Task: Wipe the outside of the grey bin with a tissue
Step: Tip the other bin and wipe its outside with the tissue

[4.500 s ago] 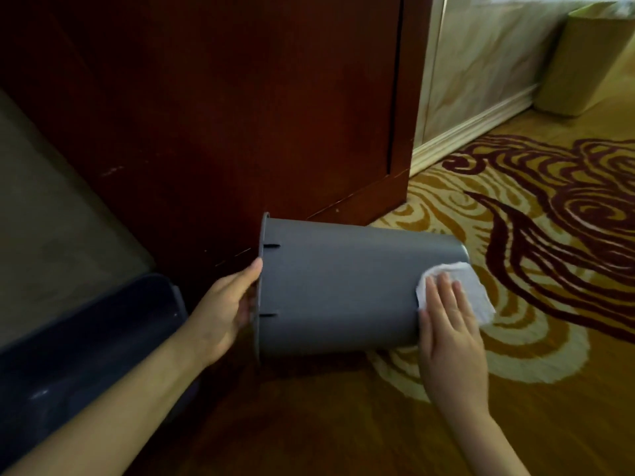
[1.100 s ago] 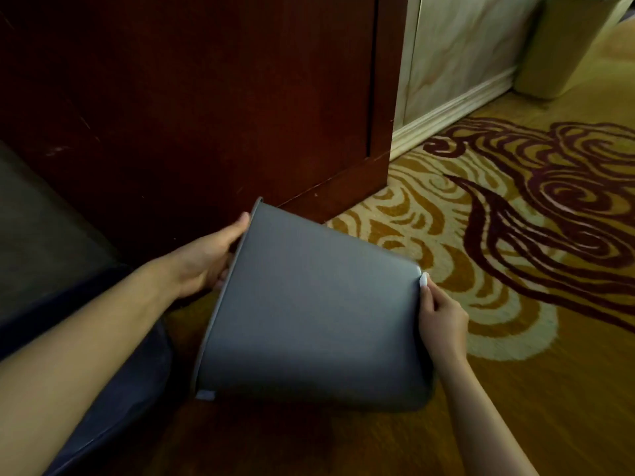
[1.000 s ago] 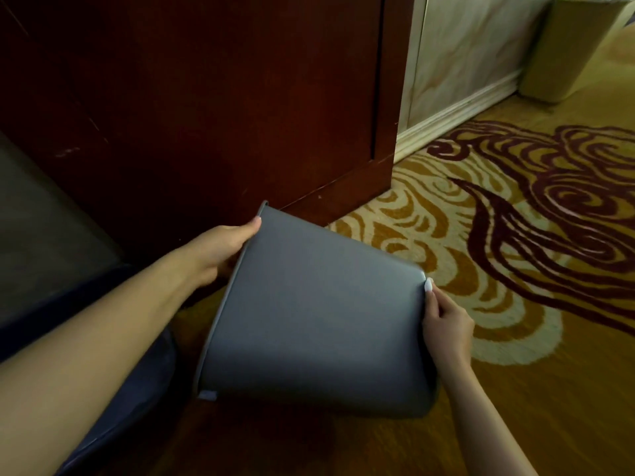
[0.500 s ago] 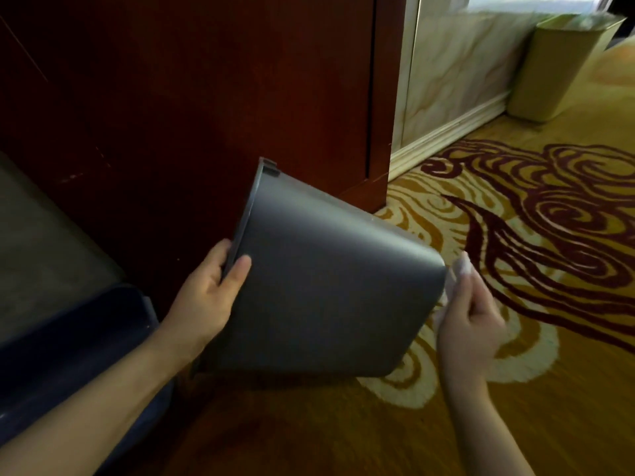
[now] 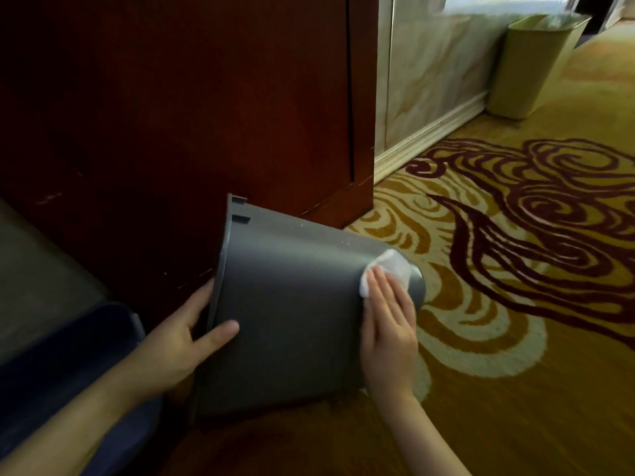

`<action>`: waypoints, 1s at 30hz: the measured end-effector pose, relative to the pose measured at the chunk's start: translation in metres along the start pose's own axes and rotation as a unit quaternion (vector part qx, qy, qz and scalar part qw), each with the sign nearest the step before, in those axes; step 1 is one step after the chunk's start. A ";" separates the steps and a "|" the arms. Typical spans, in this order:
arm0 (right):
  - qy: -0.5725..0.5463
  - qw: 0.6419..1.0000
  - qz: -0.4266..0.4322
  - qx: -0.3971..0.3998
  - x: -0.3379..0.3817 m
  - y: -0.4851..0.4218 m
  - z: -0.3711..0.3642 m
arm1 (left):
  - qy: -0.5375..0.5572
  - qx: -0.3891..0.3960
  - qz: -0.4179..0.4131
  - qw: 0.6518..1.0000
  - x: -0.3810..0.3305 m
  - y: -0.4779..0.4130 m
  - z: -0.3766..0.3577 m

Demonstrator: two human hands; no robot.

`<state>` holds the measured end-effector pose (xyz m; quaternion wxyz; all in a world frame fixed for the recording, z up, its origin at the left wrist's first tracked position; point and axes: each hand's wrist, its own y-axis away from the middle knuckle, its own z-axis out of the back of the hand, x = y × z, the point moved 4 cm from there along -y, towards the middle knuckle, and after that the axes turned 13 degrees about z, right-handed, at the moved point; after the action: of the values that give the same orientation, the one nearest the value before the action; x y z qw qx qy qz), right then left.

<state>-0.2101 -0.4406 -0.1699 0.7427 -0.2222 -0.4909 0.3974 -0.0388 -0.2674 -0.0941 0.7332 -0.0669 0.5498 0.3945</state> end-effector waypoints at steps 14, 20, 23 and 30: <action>-0.173 0.982 -0.077 0.009 0.027 -0.059 0.022 | 0.050 -0.014 0.016 0.999 -0.048 -0.018 -0.010; -0.105 0.967 0.092 0.214 0.101 -0.058 -0.015 | 0.141 0.025 0.101 0.984 -0.050 -0.012 -0.004; -0.069 0.968 0.065 0.233 0.091 -0.037 -0.009 | 0.130 -0.020 0.140 0.981 -0.045 -0.018 0.004; 0.011 0.978 -0.088 0.186 0.009 -0.012 0.028 | 0.219 -0.022 0.172 0.960 -0.028 -0.016 0.011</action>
<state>-0.2294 -0.4420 -0.1451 0.8084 -0.0403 -0.4178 0.4127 -0.0228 -0.2863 -0.0712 0.5145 -0.0723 0.6909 0.5027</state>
